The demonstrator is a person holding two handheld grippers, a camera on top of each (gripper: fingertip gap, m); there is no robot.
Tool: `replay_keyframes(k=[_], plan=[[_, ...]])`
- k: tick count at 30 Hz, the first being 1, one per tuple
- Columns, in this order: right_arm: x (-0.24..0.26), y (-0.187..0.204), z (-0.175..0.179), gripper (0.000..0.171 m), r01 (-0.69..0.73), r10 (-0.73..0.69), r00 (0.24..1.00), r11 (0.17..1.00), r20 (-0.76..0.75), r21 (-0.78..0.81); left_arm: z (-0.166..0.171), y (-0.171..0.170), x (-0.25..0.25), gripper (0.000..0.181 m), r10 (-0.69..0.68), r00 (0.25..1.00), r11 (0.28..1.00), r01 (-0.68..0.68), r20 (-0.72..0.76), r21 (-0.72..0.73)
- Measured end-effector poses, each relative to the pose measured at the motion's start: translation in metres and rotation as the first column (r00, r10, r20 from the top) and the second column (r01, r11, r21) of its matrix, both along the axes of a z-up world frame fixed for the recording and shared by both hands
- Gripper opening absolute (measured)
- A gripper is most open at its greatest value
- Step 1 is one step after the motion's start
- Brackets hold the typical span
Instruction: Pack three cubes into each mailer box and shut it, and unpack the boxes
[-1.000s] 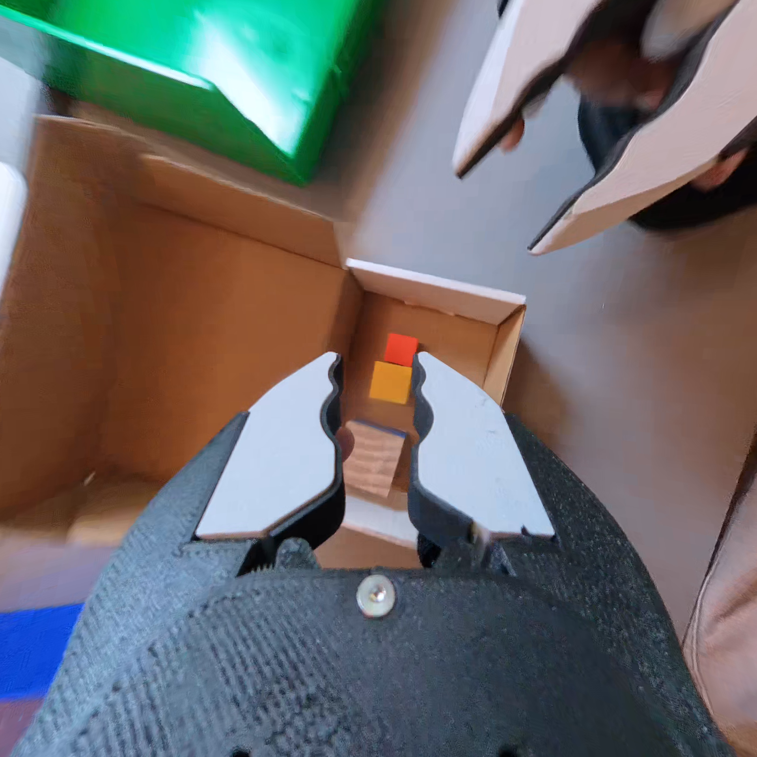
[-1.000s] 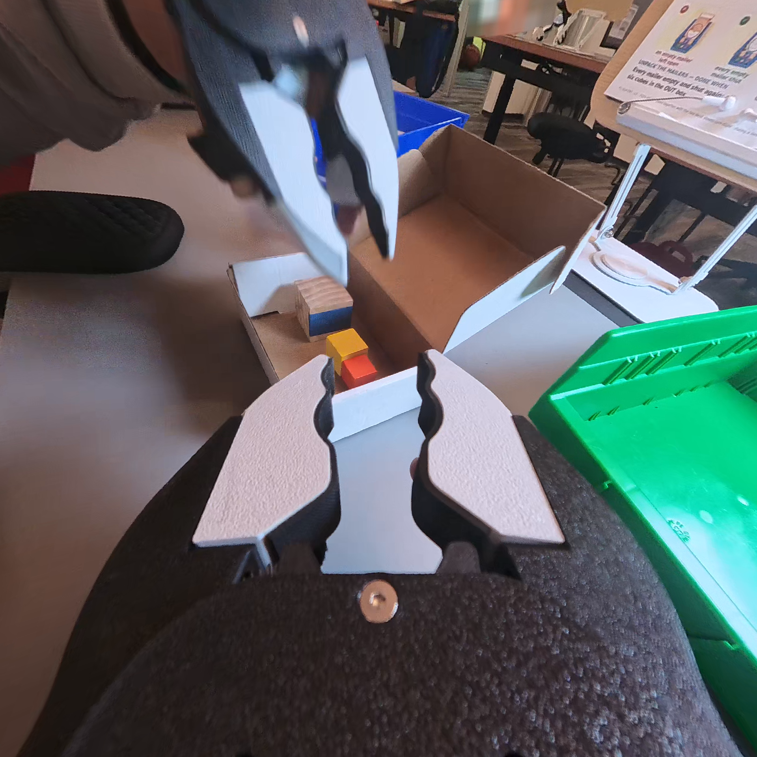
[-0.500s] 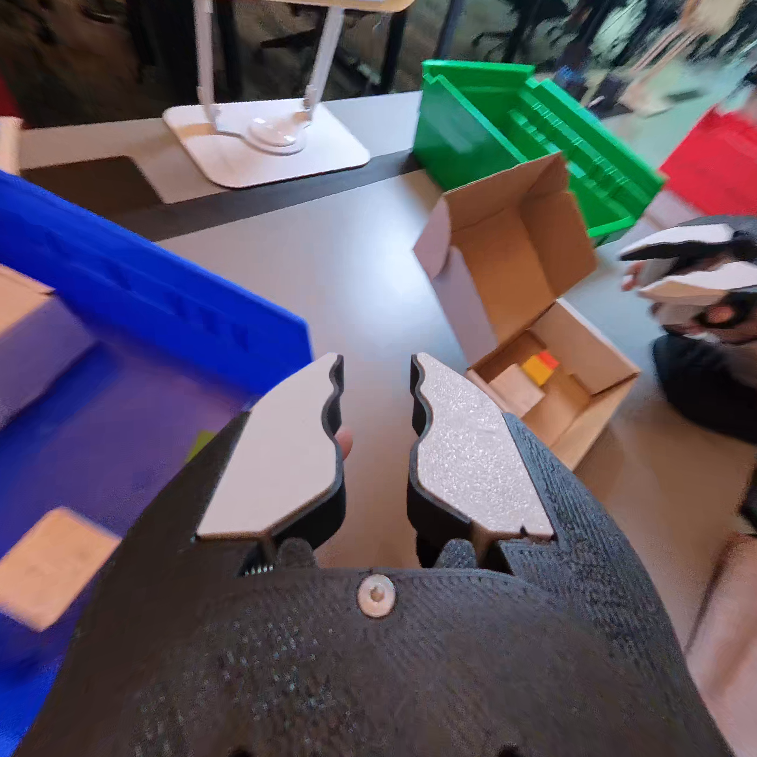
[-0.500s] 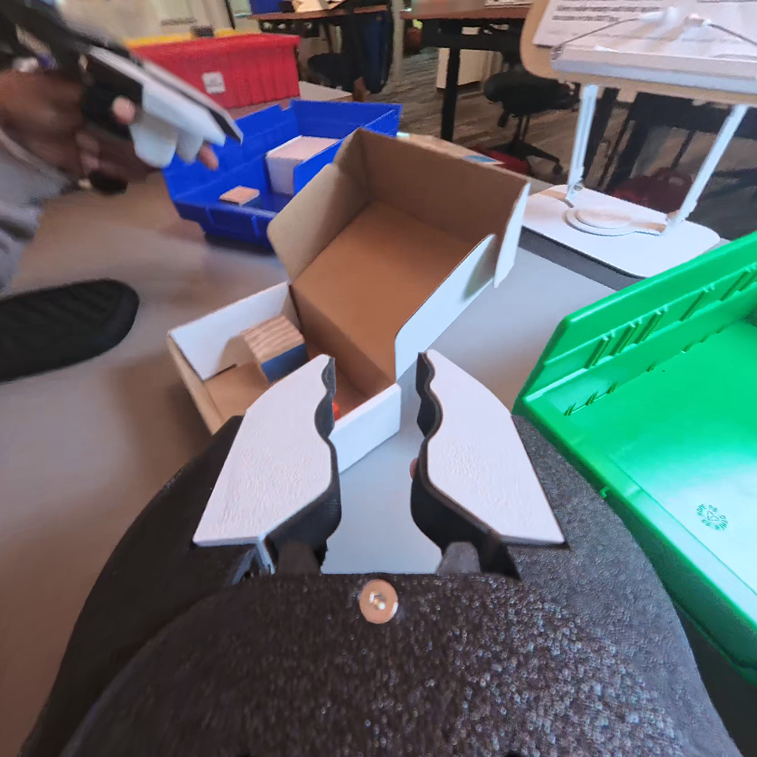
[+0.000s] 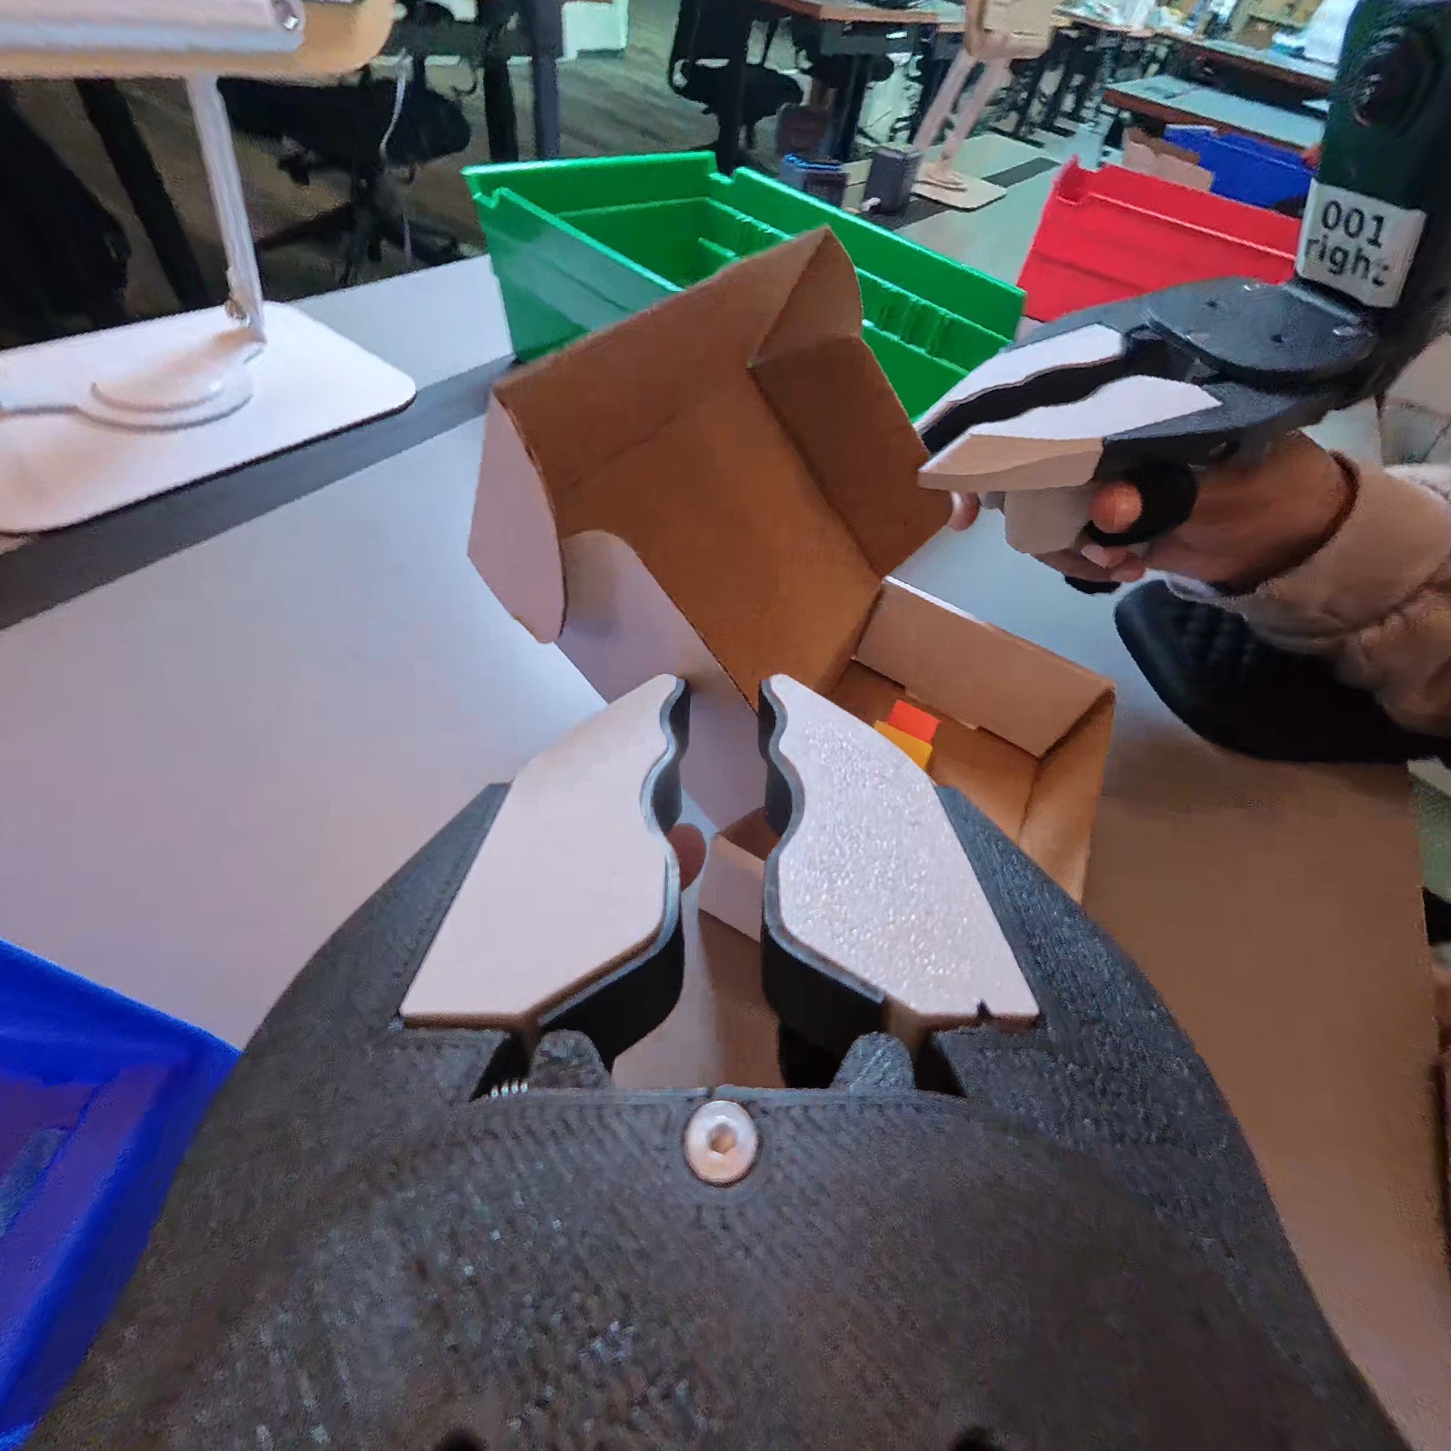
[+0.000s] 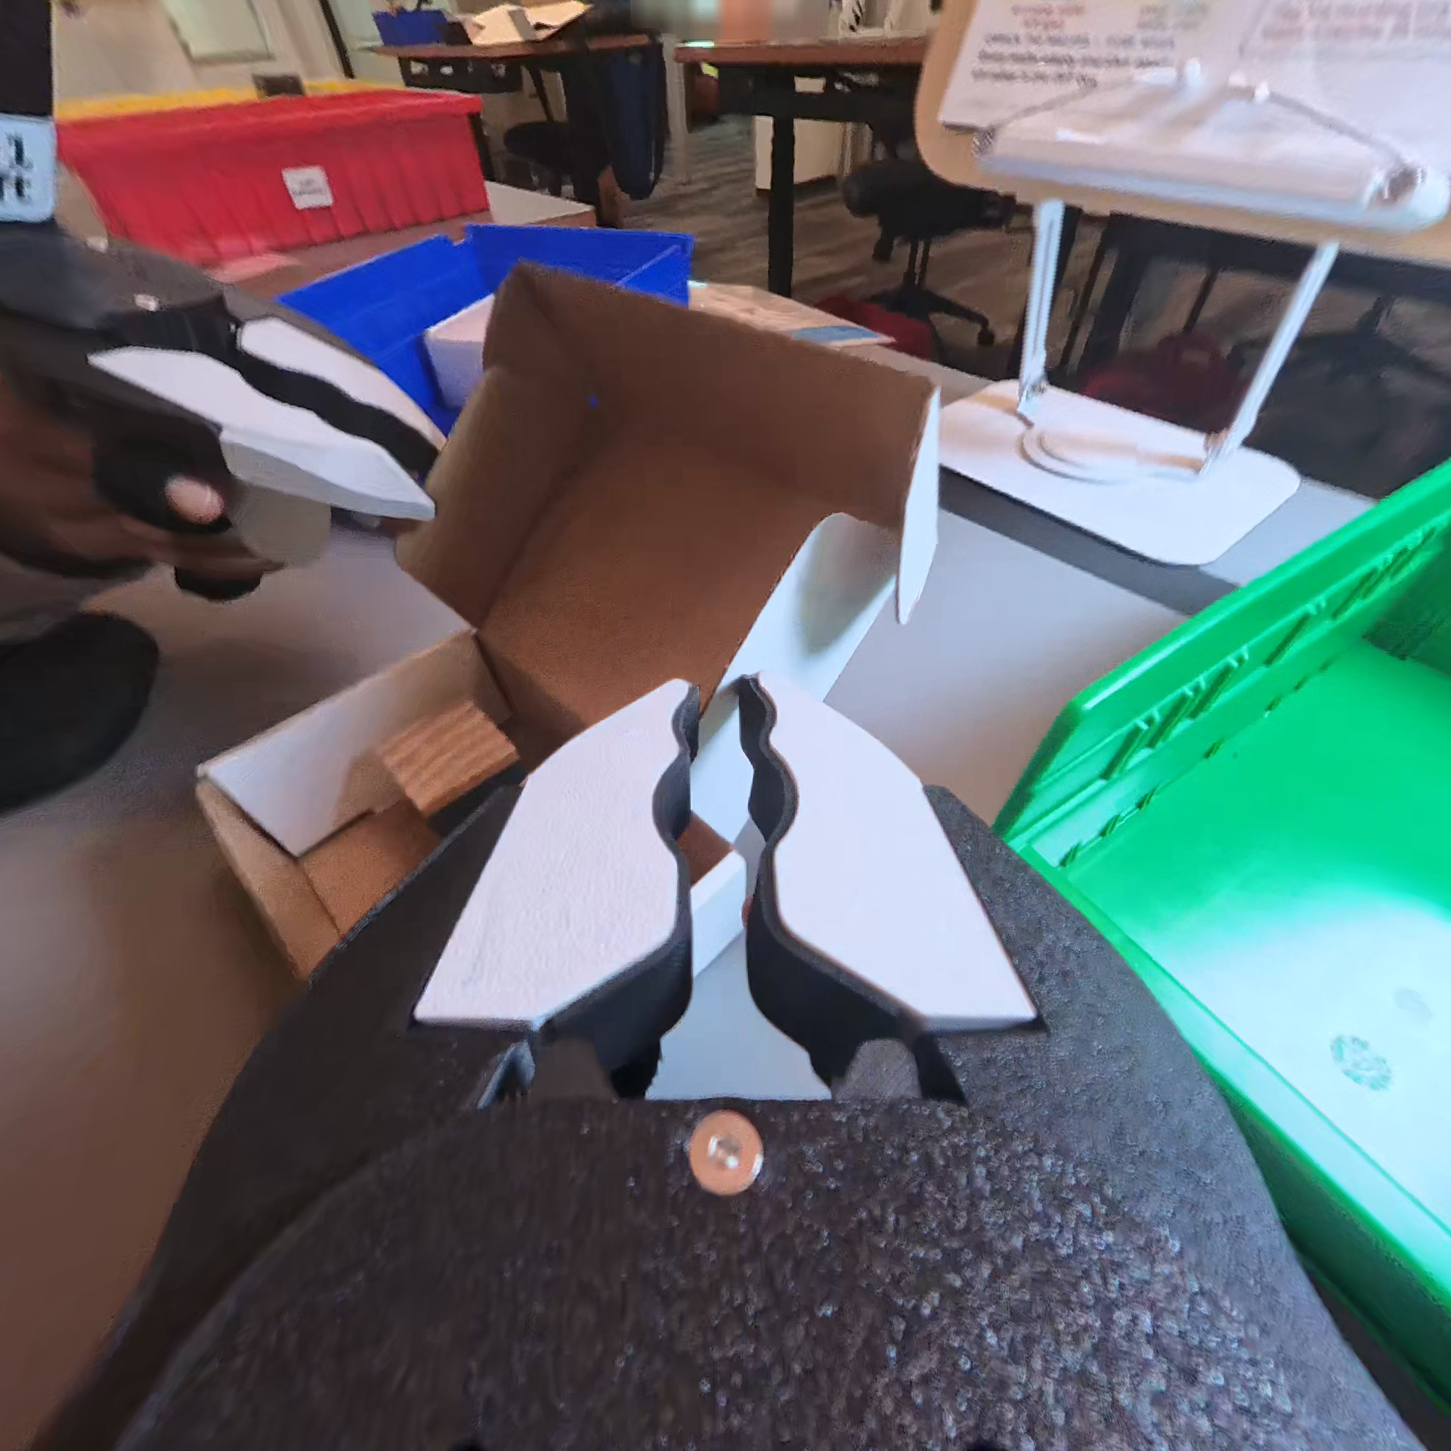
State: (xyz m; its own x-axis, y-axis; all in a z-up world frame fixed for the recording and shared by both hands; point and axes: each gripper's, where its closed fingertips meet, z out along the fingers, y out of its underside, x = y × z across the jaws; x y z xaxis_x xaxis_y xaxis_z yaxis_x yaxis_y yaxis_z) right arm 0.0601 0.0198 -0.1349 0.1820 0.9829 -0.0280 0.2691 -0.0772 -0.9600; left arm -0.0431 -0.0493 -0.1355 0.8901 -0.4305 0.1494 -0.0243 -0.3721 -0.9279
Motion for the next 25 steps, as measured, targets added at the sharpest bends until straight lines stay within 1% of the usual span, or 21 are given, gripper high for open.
replay_keyframes(k=[3, 5, 6, 7, 9, 11, 13, 14, 16, 18, 20, 22, 25], plan=[[0.012, -0.024, -0.003, 0.008, -0.074, 0.070, 0.997, 0.988, 0.031, 0.139, -0.002, -0.025, 0.018, 0.012, -0.113, 0.991, 0.992, 0.117, -0.074, 0.051], [0.022, -0.036, -0.013, 0.006, -0.111, 0.100, 0.993, 0.978, 0.068, 0.174, -0.011, -0.039, 0.028, 0.009, -0.162, 0.978, 0.983, 0.172, -0.134, 0.070], [0.027, -0.042, -0.020, 0.006, -0.135, 0.120, 0.988, 0.977, 0.094, 0.167, -0.019, -0.045, 0.032, 0.009, -0.185, 0.968, 0.978, 0.198, -0.170, 0.061], [0.032, -0.048, -0.029, 0.009, -0.173, 0.153, 0.979, 0.974, 0.136, 0.146, -0.028, -0.051, 0.036, 0.010, -0.212, 0.956, 0.974, 0.224, -0.204, 0.037], [0.044, -0.055, -0.044, 0.016, -0.232, 0.205, 0.957, 0.966, 0.207, 0.112, -0.042, -0.063, 0.041, 0.021, -0.285, 0.925, 0.957, 0.288, -0.252, -0.027], [0.060, -0.064, -0.047, 0.023, -0.296, 0.273, 0.932, 0.953, 0.240, 0.065, -0.045, -0.075, 0.039, 0.025, -0.333, 0.900, 0.942, 0.332, -0.281, -0.055], [0.079, -0.070, -0.040, 0.030, -0.356, 0.331, 0.911, 0.932, 0.247, 0.064, -0.039, -0.082, 0.026, 0.030, -0.326, 0.898, 0.944, 0.326, -0.294, -0.053], [0.087, -0.066, -0.035, 0.032, -0.354, 0.323, 0.912, 0.931, 0.251, 0.090, -0.033, -0.085, 0.018, 0.032, -0.315, 0.902, 0.947, 0.318, -0.295, -0.040], [0.095, -0.053, -0.022, 0.042, -0.329, 0.283, 0.924, 0.932, 0.257, 0.156, -0.017, -0.085, 0.004, 0.039, -0.275, 0.908, 0.956, 0.294, -0.316, 0.011], [0.093, -0.046, -0.010, 0.055, -0.326, 0.261, 0.924, 0.920, 0.280, 0.216, -0.001, -0.082, -0.001, 0.049, -0.244, 0.892, 0.957, 0.286, -0.379, 0.056], [0.081, -0.050, 0.000, 0.060, -0.358, 0.276, 0.916, 0.889, 0.291, 0.284, 0.010, -0.078, 0.008, 0.061, -0.258, 0.864, 0.946, 0.317, -0.433, 0.068], [0.064, -0.061, 0.009, 0.064, -0.397, 0.315, 0.909, 0.852, 0.272, 0.342, 0.015, -0.075, 0.029, 0.070, -0.306, 0.841, 0.929, 0.367, -0.445, 0.054], [0.048, -0.072, 0.008, 0.067, -0.442, 0.357, 0.893, 0.813, 0.274, 0.380, 0.002, -0.072, 0.051, 0.074, -0.366, 0.780, 0.905, 0.425, -0.508, 0.001]])
